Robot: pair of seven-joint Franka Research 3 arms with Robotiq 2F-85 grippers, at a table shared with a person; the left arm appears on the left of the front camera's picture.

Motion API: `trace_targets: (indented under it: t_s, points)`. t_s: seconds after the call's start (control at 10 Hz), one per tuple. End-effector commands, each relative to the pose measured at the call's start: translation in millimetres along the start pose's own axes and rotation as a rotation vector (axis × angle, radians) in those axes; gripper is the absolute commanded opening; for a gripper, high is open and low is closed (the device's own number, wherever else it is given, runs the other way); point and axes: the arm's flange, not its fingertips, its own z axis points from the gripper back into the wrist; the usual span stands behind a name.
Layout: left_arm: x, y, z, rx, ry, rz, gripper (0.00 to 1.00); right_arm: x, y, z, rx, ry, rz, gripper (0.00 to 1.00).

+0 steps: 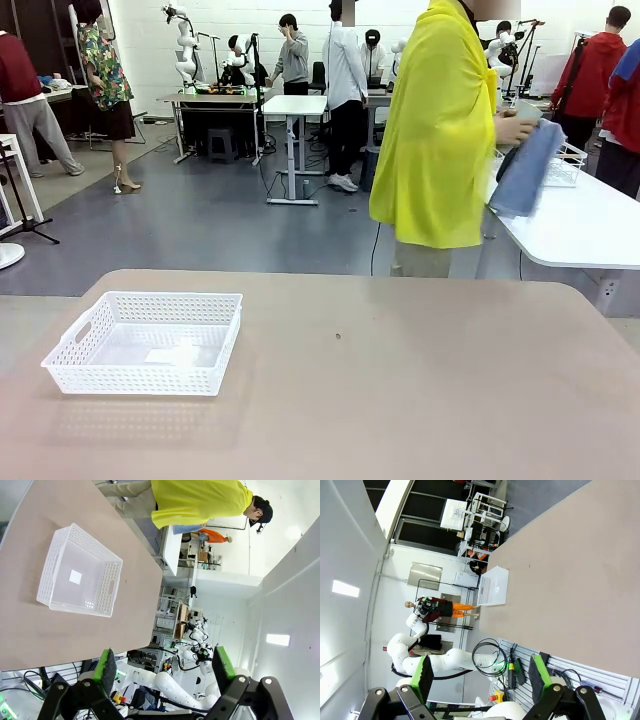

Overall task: Clean and organize the cups into the basket.
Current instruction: Pick up the Organizing basket and move it to the center of the table, then pick up the Reusable plastic cup from the right side of the table and place it inside the Organizing basket.

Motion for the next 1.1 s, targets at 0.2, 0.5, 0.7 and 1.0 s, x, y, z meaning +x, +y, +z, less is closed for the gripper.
trace_targets:
  t_s: [0.2, 0.5, 0.7, 1.0]
  points:
    - [1.3, -1.4, 3.0, 0.002, 0.001, -0.008, 1.00, -0.5, -0.5, -1.2, 0.018, -0.006, 0.008, 1.00]
    - [1.3, -1.4, 3.0, 0.002, 0.001, -0.008, 1.00, -0.5, -0.5, -1.2, 0.018, -0.006, 0.008, 1.00]
    - [1.3, -1.4, 3.0, 0.002, 0.001, -0.008, 1.00, -0.5, -0.5, -1.2, 0.018, -0.006, 0.008, 1.00]
    - [1.3, -1.4, 3.0, 0.002, 0.001, -0.008, 1.00, -0.5, -0.5, -1.2, 0.018, -0.006, 0.008, 1.00]
